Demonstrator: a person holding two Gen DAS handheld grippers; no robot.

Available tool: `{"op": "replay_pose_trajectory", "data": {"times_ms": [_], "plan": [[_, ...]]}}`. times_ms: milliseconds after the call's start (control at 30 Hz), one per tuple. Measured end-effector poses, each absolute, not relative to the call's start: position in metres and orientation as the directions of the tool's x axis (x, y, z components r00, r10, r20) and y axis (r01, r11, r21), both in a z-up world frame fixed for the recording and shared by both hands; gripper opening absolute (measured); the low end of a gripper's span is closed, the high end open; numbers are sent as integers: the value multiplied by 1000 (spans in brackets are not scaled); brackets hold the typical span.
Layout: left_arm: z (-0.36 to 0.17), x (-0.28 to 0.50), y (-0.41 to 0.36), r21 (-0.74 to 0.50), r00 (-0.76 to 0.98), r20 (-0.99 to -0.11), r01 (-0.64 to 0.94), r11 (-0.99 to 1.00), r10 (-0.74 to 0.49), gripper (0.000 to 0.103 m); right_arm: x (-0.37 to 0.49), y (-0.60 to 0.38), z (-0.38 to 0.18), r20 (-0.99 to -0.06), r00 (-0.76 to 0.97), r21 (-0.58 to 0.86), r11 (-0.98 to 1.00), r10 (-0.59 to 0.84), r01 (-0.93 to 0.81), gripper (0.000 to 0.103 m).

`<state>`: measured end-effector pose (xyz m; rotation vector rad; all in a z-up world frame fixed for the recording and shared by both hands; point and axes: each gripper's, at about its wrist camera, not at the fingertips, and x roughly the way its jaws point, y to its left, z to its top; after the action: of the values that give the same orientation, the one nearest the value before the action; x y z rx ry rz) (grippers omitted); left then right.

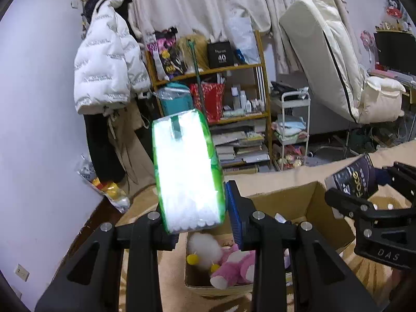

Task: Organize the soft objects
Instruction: 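Lift both tissue packs over the box and open both tools to drop them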

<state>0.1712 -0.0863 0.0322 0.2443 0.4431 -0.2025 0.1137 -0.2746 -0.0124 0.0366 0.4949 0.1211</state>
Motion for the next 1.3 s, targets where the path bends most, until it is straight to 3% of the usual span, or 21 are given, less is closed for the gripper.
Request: {"op": "replay_pose_trajectory", "data": {"times_ms": [500, 1033, 1133, 1200, 1300], "plan": [[-27, 203, -92, 116, 774, -607, 310, 944, -180, 31, 149, -267, -58, -573, 805, 78, 988, 155, -135, 66], [-45, 206, -95, 102, 724, -665, 332, 938, -184, 33, 153, -279, -74, -612, 782, 74, 993, 115, -89, 67], [-45, 205, -95, 111, 727, -663, 328, 938, -176, 43, 153, -279, -75, -616, 780, 72, 994, 113, -87, 67], [-43, 202, -96, 135, 743, -648, 326, 936, -165, 56, 152, -279, -75, -619, 778, 70, 994, 110, -85, 67], [-40, 195, -97, 163, 755, -637, 330, 930, -156, 60, 153, -280, -75, -621, 775, 71, 994, 112, -86, 68]]}}
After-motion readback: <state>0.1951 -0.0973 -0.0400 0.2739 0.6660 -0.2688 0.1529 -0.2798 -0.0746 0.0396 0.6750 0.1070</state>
